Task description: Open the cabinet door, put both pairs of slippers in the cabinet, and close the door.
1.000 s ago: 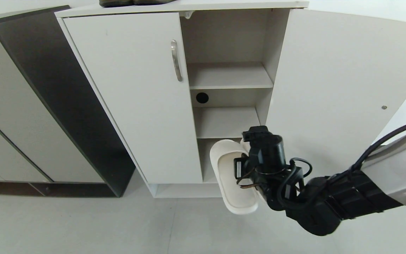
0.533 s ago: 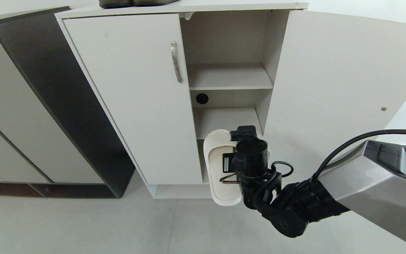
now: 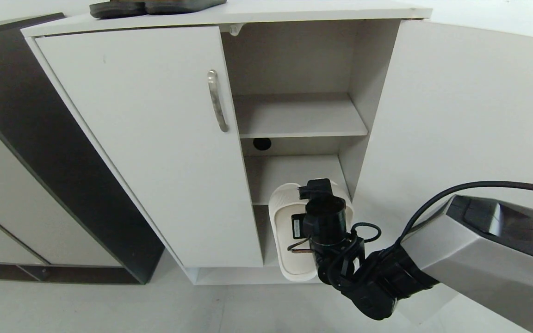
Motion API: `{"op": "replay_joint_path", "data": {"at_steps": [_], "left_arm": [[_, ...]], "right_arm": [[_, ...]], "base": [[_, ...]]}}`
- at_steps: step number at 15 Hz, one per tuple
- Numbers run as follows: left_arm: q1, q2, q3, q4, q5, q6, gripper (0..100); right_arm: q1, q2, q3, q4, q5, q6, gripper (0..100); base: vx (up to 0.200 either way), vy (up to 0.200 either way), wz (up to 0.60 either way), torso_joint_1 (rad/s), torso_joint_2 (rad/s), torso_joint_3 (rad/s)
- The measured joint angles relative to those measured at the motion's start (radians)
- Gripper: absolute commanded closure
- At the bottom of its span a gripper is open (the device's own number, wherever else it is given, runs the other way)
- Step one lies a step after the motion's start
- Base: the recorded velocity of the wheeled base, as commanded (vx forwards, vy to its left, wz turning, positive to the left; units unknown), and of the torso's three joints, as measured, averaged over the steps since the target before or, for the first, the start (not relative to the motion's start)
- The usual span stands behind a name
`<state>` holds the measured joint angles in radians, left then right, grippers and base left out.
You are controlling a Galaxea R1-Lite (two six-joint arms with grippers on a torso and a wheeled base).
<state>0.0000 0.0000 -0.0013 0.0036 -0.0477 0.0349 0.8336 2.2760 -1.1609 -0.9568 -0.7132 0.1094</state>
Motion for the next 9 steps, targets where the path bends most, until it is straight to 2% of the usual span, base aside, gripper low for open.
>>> {"op": "replay_joint_path", "data": {"at_steps": [5,9], "left_arm": [[0.0,0.0,0.0,0.0,0.0,0.0,100],[0.0,0.0,0.0,0.0,0.0,0.0,100]], "right_arm": [[0.0,0.024,0.0,-0.002,0.0,0.002,100],[-0.002,0.053,-0.012,-0.027,0.0,0.004,100]], "base": [[0.2,0.0,0.0,0.001,0.0,0.001],[0.0,0.0,0.0,0.0,0.0,0.0]]}}
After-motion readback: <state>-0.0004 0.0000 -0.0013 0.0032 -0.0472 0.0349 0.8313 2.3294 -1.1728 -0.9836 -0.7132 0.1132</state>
